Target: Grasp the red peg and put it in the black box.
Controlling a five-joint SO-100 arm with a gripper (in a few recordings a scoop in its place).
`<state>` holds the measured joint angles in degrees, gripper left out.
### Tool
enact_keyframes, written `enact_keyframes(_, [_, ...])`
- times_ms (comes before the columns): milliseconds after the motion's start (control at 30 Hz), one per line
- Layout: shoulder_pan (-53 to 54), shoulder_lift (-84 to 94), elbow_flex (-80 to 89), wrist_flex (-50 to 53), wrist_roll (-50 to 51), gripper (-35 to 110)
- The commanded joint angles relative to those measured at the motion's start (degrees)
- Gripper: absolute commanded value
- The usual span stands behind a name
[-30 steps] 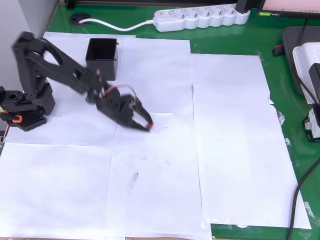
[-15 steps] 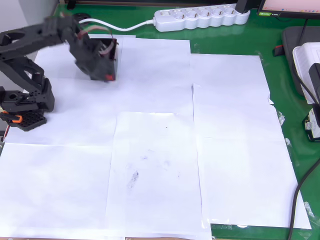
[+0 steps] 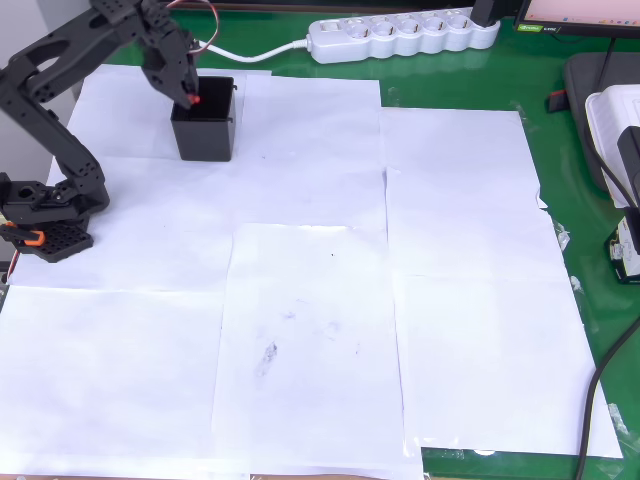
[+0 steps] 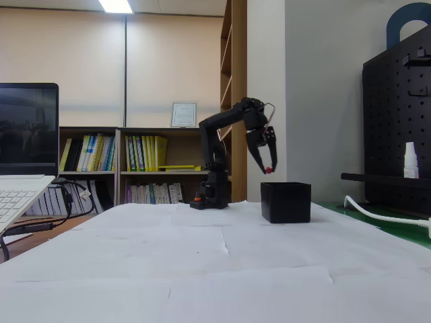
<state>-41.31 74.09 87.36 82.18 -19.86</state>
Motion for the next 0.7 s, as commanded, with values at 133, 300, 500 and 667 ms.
enact_keyframes(133, [-1.8, 6.2, 8.9, -3.0, 0.9, 1])
enact_keyframes(300, [-0.1, 6.2, 8.6, -3.4, -1.6, 37])
enact_keyframes(500, [0.3, 6.0, 8.3, -2.8, -2.5, 41])
enact_keyframes(667, [2.1, 6.0, 10.4, -0.4, -1.7, 41])
